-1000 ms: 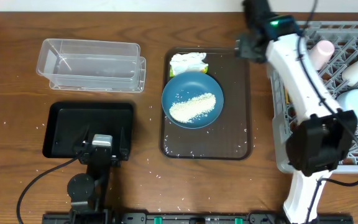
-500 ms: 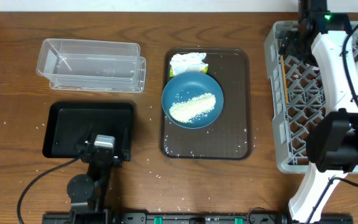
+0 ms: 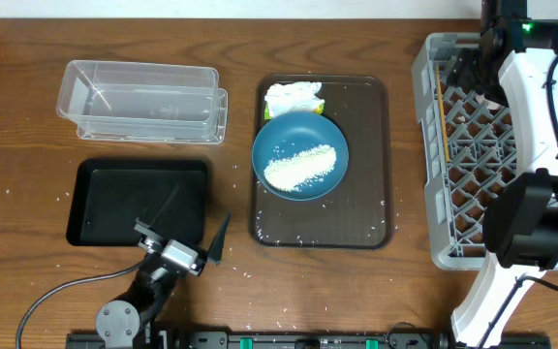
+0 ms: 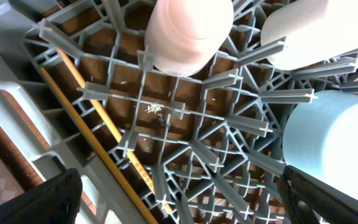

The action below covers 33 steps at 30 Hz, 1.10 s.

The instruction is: Sort waste into correct bins and load items into the dishwasher rack

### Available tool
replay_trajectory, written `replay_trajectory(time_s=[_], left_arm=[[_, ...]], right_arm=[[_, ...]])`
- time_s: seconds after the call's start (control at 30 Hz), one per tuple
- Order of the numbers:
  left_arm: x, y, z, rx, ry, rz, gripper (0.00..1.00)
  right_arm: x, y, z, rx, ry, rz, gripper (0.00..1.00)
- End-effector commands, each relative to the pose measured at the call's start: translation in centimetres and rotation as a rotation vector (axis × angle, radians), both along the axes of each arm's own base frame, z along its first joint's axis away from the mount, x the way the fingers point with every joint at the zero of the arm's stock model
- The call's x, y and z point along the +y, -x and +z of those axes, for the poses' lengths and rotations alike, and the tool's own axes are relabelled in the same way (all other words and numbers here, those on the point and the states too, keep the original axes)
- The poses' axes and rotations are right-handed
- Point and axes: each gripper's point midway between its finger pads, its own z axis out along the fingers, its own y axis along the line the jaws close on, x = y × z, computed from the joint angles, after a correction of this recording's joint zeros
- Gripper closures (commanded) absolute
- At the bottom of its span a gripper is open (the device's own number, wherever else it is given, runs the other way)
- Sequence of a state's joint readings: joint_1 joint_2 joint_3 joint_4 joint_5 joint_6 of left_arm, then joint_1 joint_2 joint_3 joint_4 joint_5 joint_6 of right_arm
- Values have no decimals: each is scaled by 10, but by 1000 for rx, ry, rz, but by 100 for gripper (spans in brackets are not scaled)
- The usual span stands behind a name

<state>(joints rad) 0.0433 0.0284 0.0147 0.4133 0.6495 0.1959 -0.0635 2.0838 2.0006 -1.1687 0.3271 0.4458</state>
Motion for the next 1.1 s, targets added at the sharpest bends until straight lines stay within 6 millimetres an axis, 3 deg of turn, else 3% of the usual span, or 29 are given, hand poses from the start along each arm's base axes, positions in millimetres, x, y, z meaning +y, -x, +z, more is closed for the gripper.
replay_trajectory(time_s=[0.0, 0.17, 0.37, 0.5, 0.63, 0.73, 0.9, 0.97, 1.07], left_arm=[[-7, 9, 30, -7, 27, -63, 7], [-11, -8, 49, 164, 36, -90, 7], [-22, -45, 55, 574, 33, -185, 7], [-34, -61, 59, 700, 89, -299, 7], [-52, -65, 65, 715, 132, -489, 7], [-46, -88, 56, 835, 240, -434, 7], [-55, -112, 60, 946, 252, -437, 7], [-61, -121, 55, 1006, 194, -380, 7], [-63, -131, 32, 1111, 23, -185, 7]], right_arm=[[-1, 2, 9, -21, 1, -18, 1], [-1, 2, 9, -21, 1, -18, 1], [-1, 2, 9, -21, 1, -18, 1], [-1, 2, 9, -21, 1, -18, 1], [-1, 2, 9, -21, 1, -18, 1], [-1, 2, 9, -21, 1, -18, 1], [-1, 2, 9, -21, 1, -18, 1], [-1, 2, 9, -21, 1, -18, 1], [-1, 2, 9, -21, 1, -18, 1]])
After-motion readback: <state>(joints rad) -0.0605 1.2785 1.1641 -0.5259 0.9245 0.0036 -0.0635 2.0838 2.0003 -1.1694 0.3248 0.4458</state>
